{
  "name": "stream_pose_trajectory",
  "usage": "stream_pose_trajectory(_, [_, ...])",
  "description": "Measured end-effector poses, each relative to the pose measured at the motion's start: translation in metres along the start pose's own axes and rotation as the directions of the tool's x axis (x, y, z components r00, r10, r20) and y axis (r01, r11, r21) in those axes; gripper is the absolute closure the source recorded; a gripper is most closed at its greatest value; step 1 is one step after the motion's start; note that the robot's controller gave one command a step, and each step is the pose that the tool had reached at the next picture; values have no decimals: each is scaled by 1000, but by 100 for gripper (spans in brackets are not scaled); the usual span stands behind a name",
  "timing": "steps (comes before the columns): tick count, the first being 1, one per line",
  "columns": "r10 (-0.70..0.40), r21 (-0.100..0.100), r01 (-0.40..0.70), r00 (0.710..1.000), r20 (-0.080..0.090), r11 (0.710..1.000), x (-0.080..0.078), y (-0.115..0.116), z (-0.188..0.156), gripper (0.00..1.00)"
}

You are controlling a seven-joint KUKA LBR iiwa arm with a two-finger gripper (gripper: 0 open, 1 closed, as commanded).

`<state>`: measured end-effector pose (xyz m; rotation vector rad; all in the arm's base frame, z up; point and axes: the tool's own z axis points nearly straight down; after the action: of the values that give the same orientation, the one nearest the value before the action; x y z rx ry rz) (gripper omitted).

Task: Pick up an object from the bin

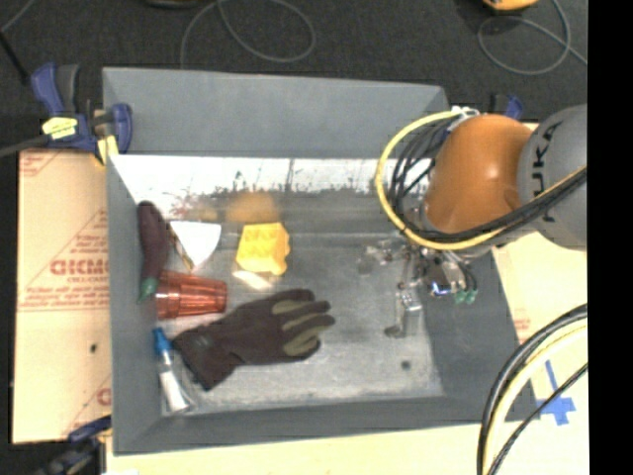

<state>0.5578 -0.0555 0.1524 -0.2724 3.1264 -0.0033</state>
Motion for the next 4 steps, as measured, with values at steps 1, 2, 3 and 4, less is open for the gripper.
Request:
stream_pose_trajectory(1, [202, -1, -202, 979, 5, 979, -10, 25, 2, 0])
stream_pose_trajectory(2, [246, 0, -246, 969, 6, 969, -11, 48, 32, 0])
stream_pose_trajectory(3, [218, 1, -218, 976, 8, 976, -32, 103, 79, 100])
stream_pose_trajectory(4, [216, 0, -216, 976, 8, 976, -33, 105, 80, 100])
